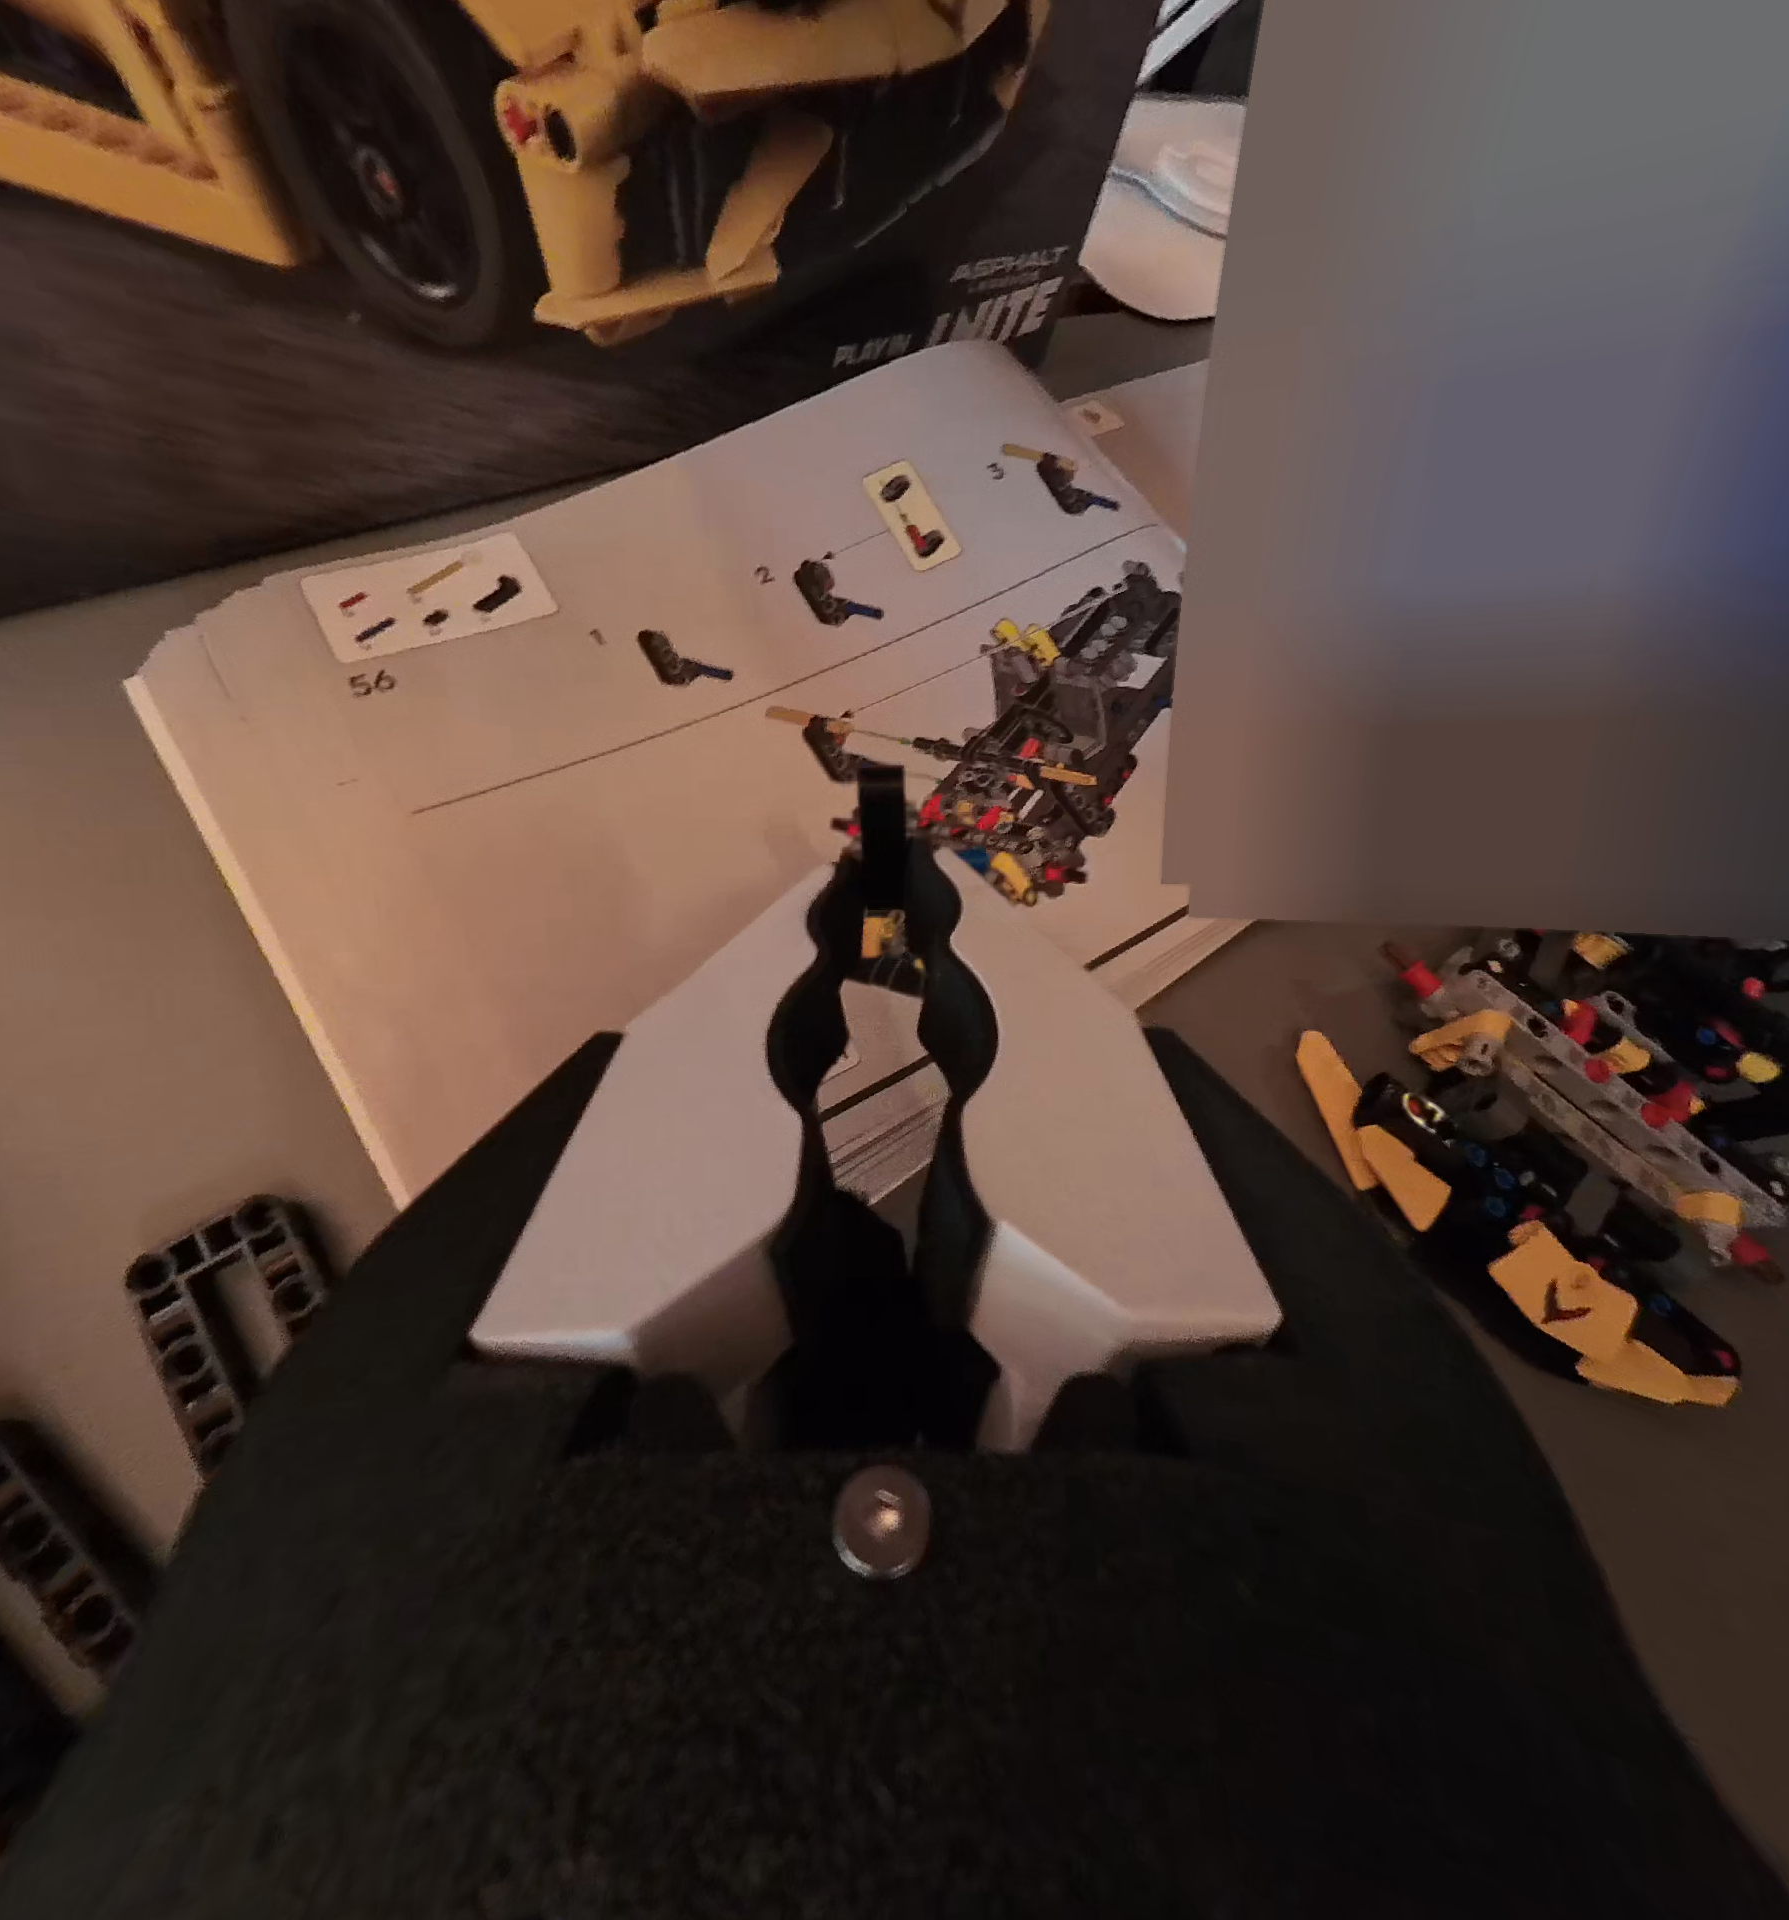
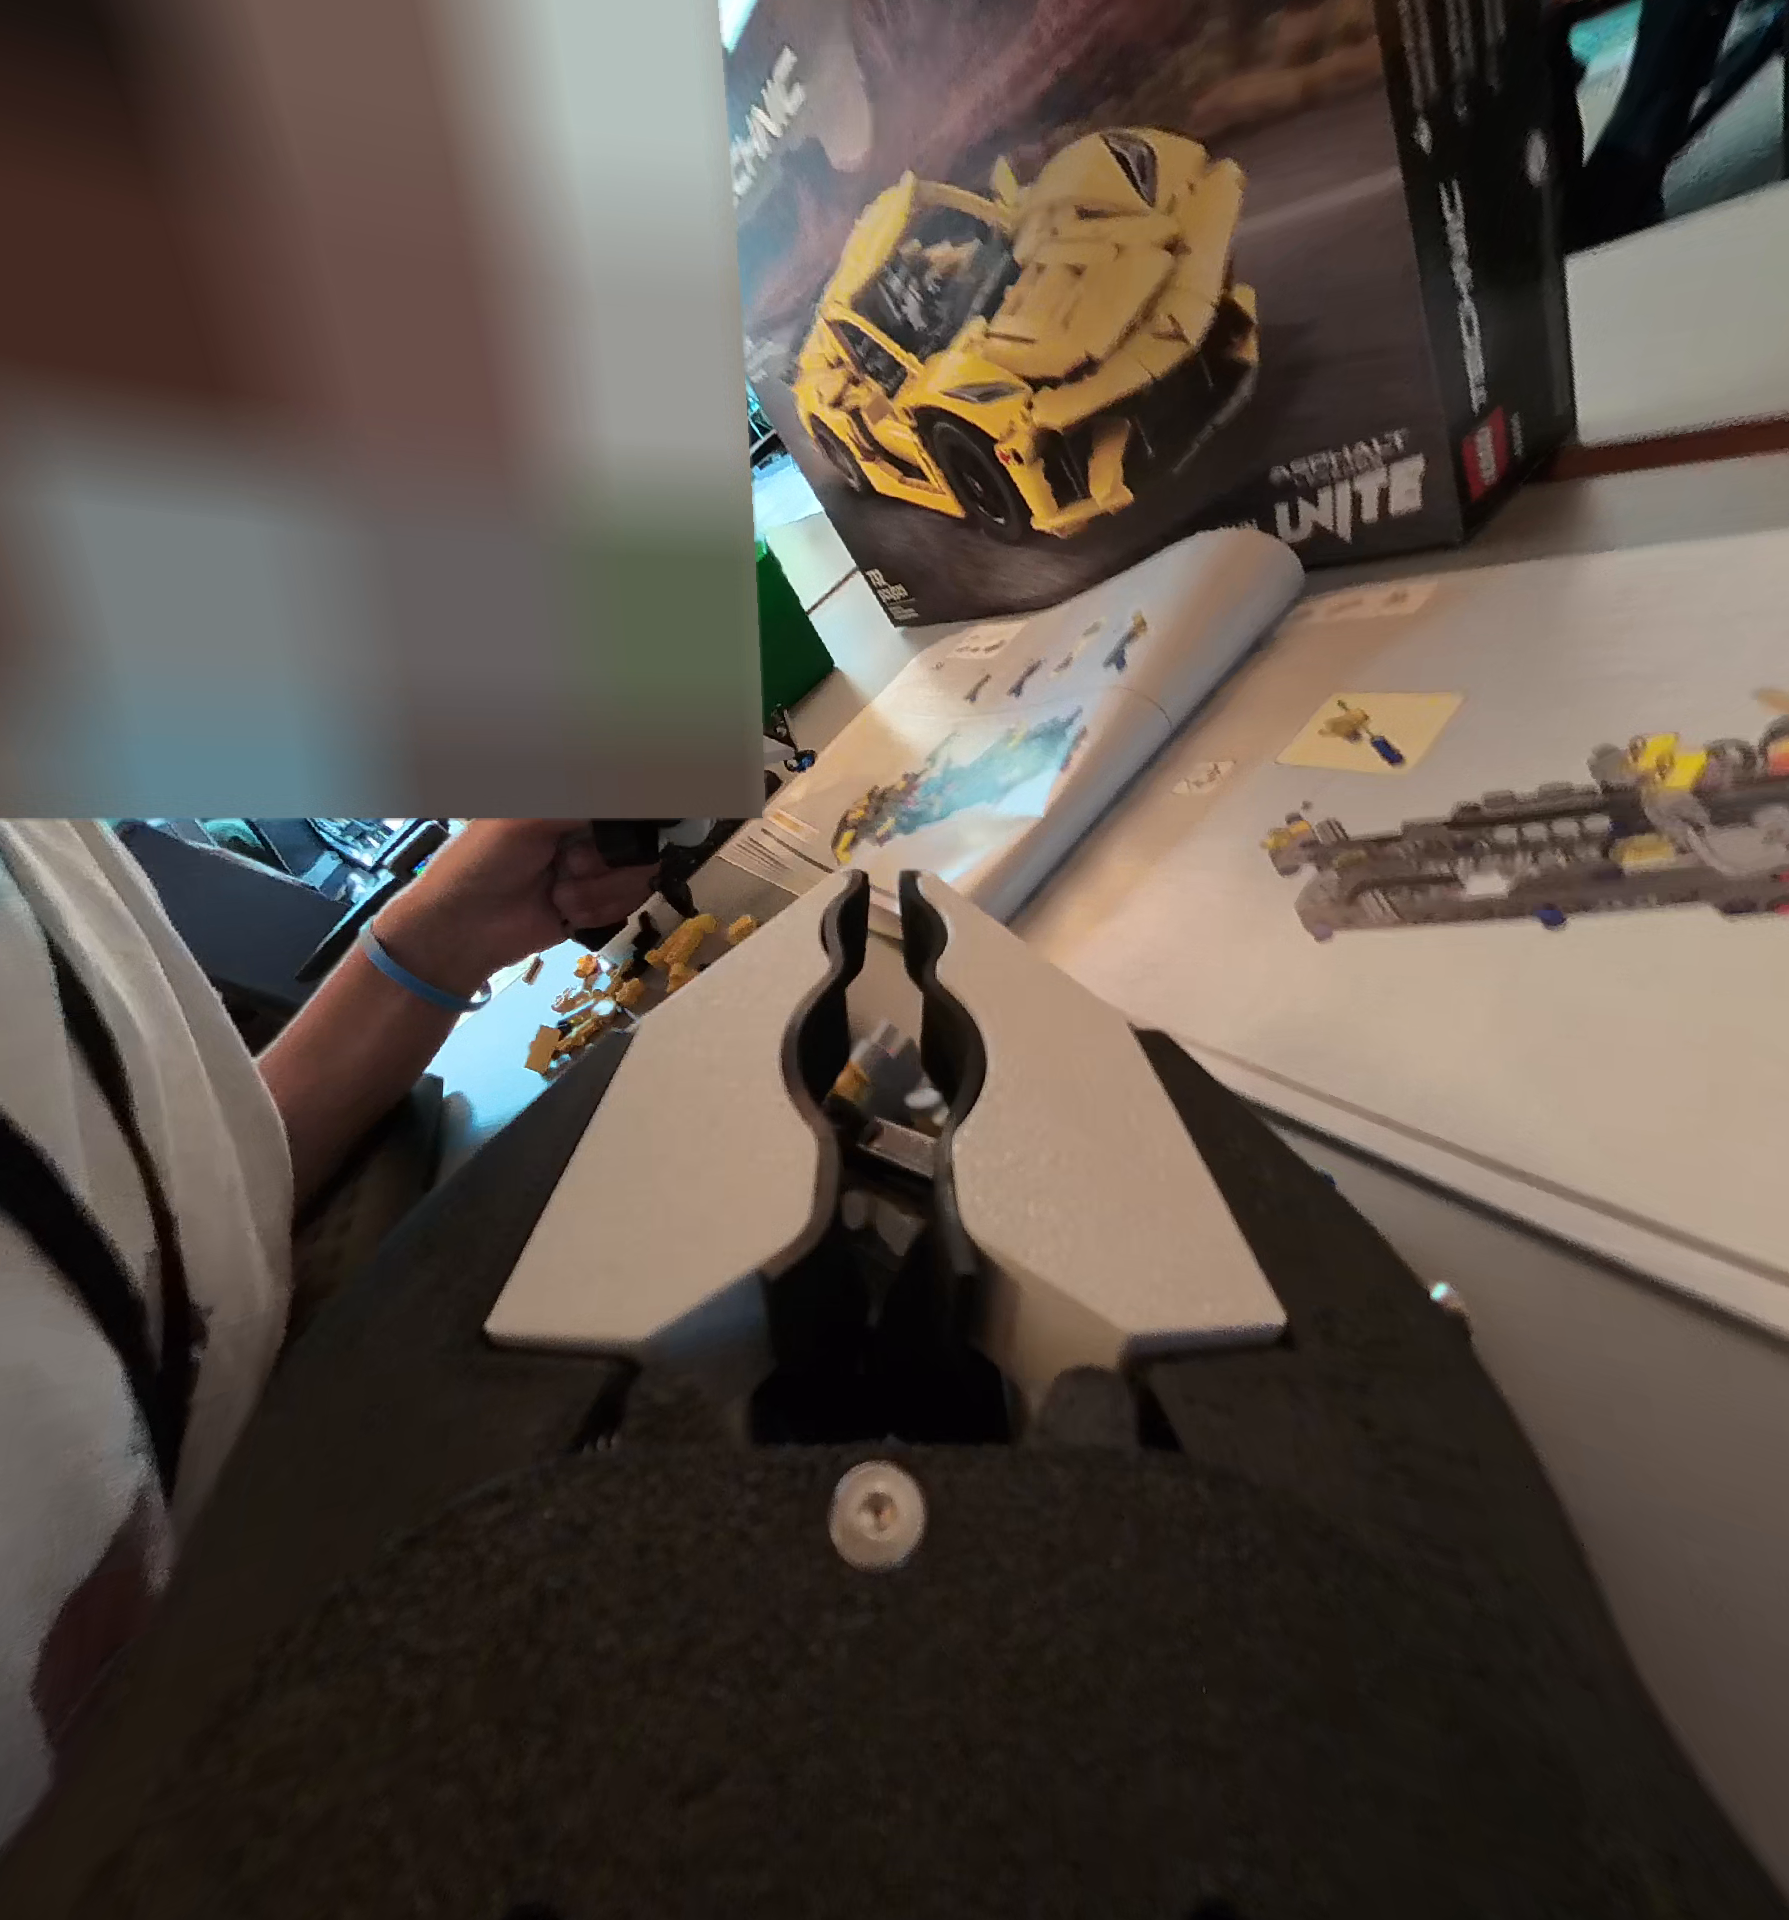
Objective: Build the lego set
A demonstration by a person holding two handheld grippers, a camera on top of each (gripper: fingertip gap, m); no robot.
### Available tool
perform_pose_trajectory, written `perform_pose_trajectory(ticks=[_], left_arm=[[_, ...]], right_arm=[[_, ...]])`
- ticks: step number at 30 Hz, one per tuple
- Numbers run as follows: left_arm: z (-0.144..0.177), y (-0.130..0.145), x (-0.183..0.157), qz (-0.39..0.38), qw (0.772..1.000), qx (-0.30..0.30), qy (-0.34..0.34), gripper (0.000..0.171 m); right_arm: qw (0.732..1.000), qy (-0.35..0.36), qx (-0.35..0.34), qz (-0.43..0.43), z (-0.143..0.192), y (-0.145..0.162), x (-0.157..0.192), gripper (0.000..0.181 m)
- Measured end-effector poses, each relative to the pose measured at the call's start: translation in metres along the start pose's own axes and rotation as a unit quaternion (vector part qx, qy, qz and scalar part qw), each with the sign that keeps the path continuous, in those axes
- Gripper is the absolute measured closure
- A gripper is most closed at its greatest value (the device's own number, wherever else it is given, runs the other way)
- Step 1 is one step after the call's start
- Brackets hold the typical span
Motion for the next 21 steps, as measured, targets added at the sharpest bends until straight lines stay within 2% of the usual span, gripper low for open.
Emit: perform_pose_trajectory(ticks=[8,12,14,15,18,21], left_arm=[[0.017,-0.023,-0.036,-0.075,0.993,-0.063,0.062,0.167],[0.03,-0.025,-0.081,-0.135,0.973,-0.073,0.172,0.167],[0.04,-0.017,-0.124,-0.152,0.947,-0.053,0.278,0.167],[0.043,-0.013,-0.145,-0.166,0.937,-0.049,0.303,0.167],[0.045,0.014,-0.201,-0.223,0.917,-0.001,0.331,0.166],[0.035,0.049,-0.233,-0.247,0.915,0.039,0.316,0.166]], right_arm=[[0.997,-0.018,-0.007,0.079,0.002,-0.013,0.039,0.176],[0.99,-0.02,0.005,0.138,0.004,-0.014,0.055,0.175],[0.986,-0.018,0.021,0.167,0.003,-0.013,0.061,0.171],[0.983,-0.017,0.029,0.181,0.005,-0.011,0.064,0.17],[0.972,-0.02,0.076,0.222,0.014,0.001,0.072,0.165],[0.951,-0.026,0.189,0.244,0.033,0.039,0.076,0.166]])
Point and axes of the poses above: each gripper's, where its closed fingertips meet, z back along the fingers, y out of its underside, x = y × z across the jaws, the point moved 6 cm from there along z, back along the fingers, and after that the axes turned 2 degrees about -z, right-handed, at the moved point
